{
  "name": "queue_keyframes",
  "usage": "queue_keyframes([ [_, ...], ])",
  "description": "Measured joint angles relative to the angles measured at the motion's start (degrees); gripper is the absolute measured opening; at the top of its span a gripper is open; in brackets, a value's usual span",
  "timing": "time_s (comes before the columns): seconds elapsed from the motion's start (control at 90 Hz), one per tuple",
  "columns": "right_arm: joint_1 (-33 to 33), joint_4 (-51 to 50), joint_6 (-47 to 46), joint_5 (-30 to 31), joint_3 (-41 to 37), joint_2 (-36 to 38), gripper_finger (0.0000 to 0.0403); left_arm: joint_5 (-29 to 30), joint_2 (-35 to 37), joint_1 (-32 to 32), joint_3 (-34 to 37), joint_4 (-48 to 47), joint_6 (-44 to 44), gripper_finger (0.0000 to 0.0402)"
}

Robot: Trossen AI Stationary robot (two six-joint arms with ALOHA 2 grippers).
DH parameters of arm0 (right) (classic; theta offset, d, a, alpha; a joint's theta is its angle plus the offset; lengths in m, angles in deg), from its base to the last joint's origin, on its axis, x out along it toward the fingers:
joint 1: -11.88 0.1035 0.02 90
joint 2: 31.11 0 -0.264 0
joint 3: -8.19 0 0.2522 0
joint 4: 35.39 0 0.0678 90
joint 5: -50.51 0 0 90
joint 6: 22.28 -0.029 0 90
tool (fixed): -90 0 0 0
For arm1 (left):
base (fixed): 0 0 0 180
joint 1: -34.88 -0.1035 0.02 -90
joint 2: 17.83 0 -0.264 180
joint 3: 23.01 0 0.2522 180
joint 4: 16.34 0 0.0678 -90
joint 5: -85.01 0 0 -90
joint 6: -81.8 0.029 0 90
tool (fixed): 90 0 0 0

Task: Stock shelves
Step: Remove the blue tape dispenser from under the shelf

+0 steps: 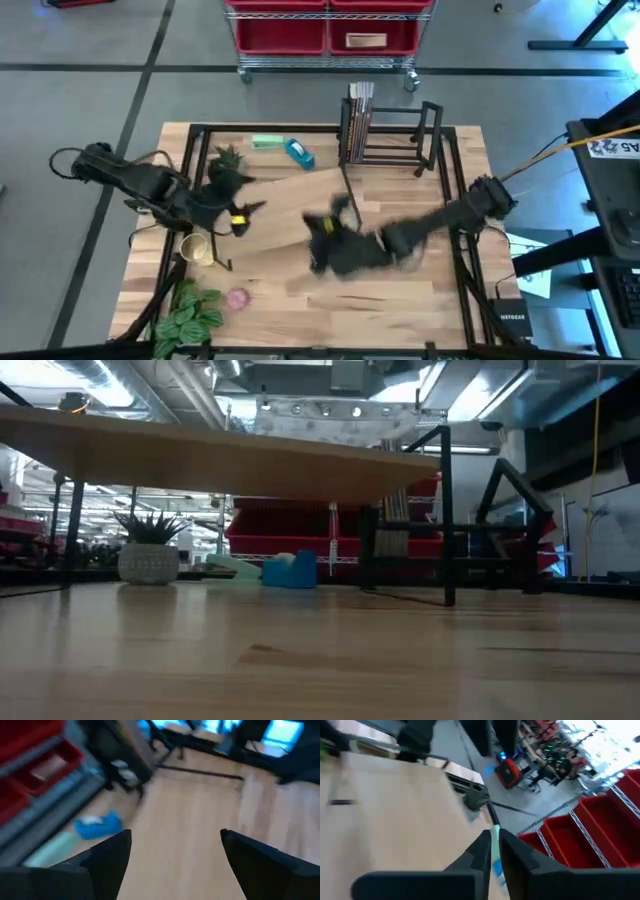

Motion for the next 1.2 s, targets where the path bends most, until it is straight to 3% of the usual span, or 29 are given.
queue_keyframes([
  [0.244,-25.3,-1.2,1.5,-31.6,11.0,-1.2,0.0092,5.6,7.5,4.4,0.0,-4.8,-4.1,0.0299],
  [0.433,-39.2,-0.9,0.4,-46.0,12.0,-5.3,0.0161,6.9,8.2,4.7,0.0,-6.9,-1.3,0.0299],
  [0.578,-44.8,-0.9,-1.6,-49.7,12.0,-10.9,0.0214,12.1,7.6,4.6,0.0,-9.3,-0.3,0.0299],
  [0.844,-45.7,-1.0,-2.0,-51.5,11.9,-18.5,0.0293,20.5,7.6,4.6,0.0,-11.5,-0.4,0.0299],
  [1.2,-44.3,1.4,2.6,-53.3,15.6,-20.0,0.0308,21.7,7.5,2.7,0.2,-11.5,-2.3,0.0299],
])
